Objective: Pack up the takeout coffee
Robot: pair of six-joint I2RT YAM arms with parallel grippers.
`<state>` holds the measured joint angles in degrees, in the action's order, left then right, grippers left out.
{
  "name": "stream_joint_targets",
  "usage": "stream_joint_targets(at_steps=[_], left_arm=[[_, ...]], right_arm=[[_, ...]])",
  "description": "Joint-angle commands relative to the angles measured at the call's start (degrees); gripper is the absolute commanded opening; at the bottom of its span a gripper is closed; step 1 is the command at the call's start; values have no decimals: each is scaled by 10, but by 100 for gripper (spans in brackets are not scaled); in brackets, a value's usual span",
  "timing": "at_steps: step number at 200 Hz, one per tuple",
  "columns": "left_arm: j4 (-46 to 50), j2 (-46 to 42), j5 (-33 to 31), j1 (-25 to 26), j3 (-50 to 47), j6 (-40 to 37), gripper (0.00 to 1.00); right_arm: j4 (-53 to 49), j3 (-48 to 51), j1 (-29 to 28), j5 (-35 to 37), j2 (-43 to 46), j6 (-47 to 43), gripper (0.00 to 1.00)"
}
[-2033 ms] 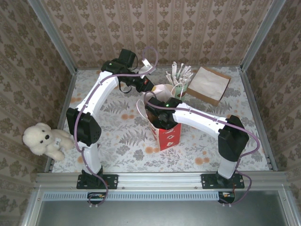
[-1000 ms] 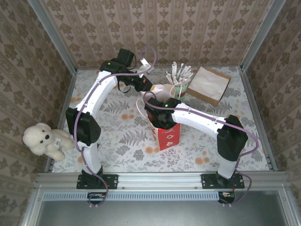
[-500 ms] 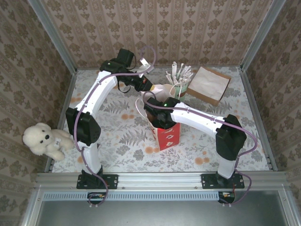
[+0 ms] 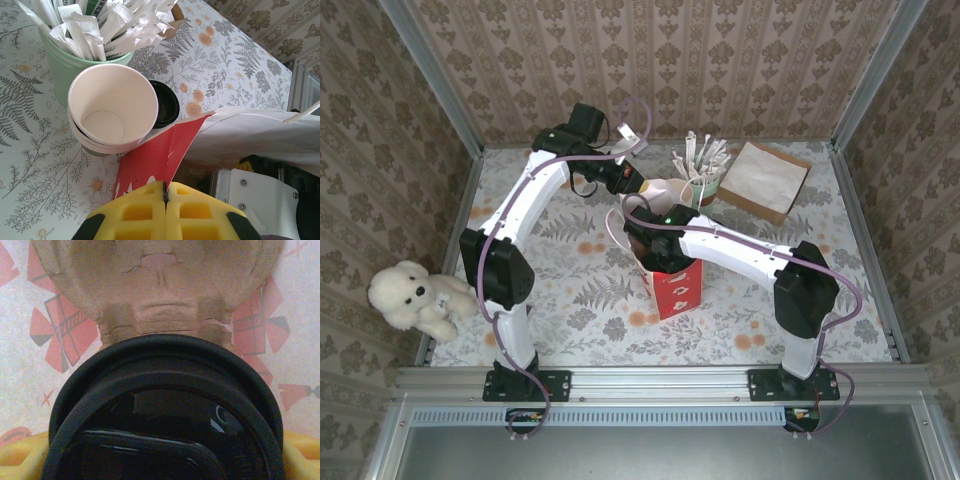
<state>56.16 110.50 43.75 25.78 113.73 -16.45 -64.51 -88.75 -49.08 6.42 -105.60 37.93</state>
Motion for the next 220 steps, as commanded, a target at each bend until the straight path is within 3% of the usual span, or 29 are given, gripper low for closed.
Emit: stream_joint_targets(at_steps=[1, 105, 220], left_arm=[[-22, -12, 9, -11, 8, 6, 0], [-35, -24, 5, -1, -3, 20, 0], [-31, -24, -10, 0, -9, 27, 0]], right_arm=[[-113, 41, -4, -32, -65, 4, 47], [-115, 71, -6, -9, -83, 10, 46], [-33, 142, -12, -51, -125, 8, 46]])
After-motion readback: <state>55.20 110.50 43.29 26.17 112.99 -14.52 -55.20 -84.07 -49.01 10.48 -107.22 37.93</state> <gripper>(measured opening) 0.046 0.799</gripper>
